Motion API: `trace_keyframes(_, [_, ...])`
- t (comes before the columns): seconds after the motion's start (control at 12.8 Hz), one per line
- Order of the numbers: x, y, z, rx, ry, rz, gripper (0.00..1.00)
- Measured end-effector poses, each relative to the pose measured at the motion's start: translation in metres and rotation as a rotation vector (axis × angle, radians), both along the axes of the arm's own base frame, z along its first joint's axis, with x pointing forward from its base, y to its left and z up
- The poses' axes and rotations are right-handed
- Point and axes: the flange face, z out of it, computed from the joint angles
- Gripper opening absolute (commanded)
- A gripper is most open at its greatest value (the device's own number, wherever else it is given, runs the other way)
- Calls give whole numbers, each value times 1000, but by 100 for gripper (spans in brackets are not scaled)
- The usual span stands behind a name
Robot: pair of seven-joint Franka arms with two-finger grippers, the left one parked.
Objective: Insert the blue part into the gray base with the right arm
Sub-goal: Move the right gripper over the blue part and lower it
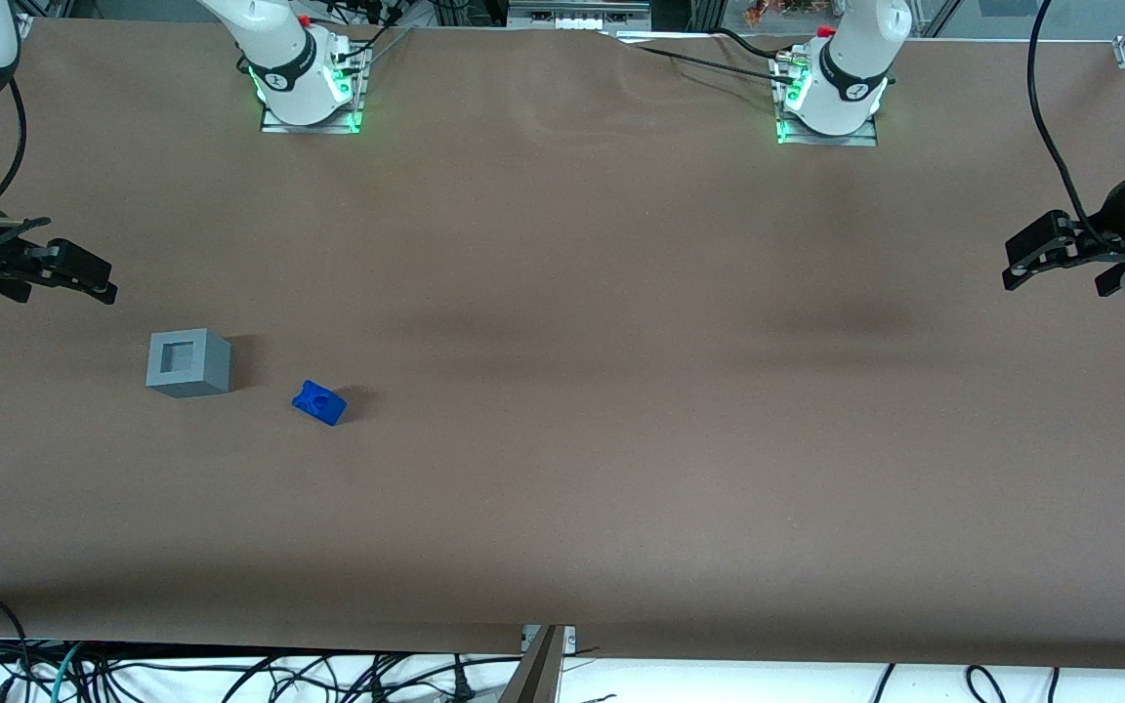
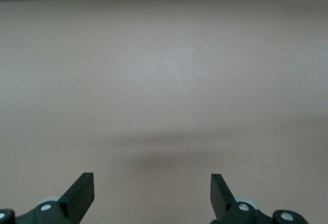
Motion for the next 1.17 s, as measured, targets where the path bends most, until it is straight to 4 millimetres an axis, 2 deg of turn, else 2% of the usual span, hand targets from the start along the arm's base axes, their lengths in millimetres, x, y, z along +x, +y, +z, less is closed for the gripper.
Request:
trace_keyframes(0.47, [0,-9,-1,-3,1,-14,99])
trace_keyframes(1.17, [0,-8,-1,-3,1,-13,99])
